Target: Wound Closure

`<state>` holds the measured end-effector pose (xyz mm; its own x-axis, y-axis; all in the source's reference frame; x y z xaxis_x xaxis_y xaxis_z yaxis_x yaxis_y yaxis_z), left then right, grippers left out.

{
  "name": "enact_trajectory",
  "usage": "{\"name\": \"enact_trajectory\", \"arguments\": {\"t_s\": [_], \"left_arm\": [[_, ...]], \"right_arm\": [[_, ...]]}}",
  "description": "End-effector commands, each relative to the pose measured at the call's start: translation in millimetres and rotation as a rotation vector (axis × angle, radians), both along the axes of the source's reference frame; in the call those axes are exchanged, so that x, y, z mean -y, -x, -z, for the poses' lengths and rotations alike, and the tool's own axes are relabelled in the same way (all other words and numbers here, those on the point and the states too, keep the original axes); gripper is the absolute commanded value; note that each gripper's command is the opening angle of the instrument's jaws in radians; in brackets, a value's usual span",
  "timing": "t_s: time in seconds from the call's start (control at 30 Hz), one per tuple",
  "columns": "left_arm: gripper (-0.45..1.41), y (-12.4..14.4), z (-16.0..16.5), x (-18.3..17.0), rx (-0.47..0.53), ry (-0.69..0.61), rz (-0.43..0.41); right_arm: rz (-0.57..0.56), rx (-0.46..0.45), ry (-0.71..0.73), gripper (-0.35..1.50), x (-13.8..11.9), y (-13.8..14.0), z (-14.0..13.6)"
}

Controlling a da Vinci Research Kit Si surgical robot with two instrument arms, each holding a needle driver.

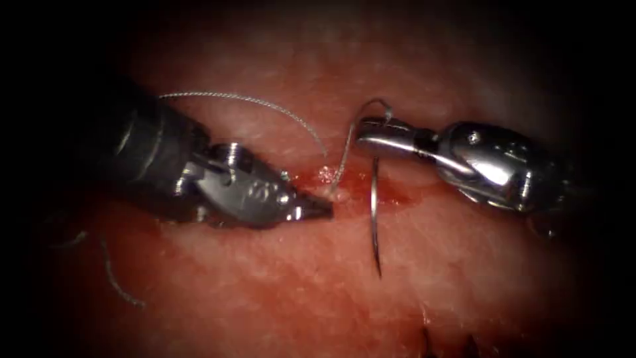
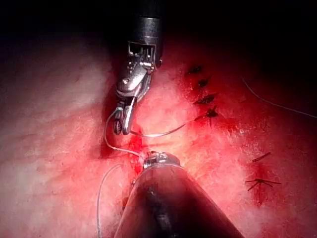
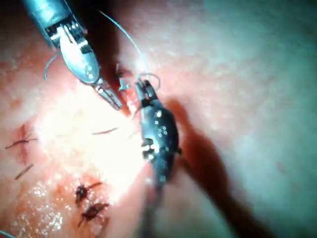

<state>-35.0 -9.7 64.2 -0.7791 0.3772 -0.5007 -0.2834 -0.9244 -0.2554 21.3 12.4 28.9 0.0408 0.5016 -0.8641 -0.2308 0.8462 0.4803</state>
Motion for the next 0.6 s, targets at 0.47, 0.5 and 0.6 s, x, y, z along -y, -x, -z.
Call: {"name": "enact_trajectory", "arguments": {"t_s": [0.47,0.5,0.6], "left_arm": [[-0.45,0.2,-5.5,-0.6,-0.066,-0.085,-0.071],[-0.45,0.3,-5.8,-0.6,-0.064,-0.091,-0.077],[-0.45,0.4,-7.5,-1.3,-0.073,-0.113,-0.077]], "right_arm": [[-0.004,0.012,0.031,-0.35,0.9,-0.7,-0.4],[-0.004,0.014,0.037,-0.35,0.8,-0.7,-0.4],[-0.002,0.031,0.077,-0.35,0.6,-0.8,-0.7]]}}
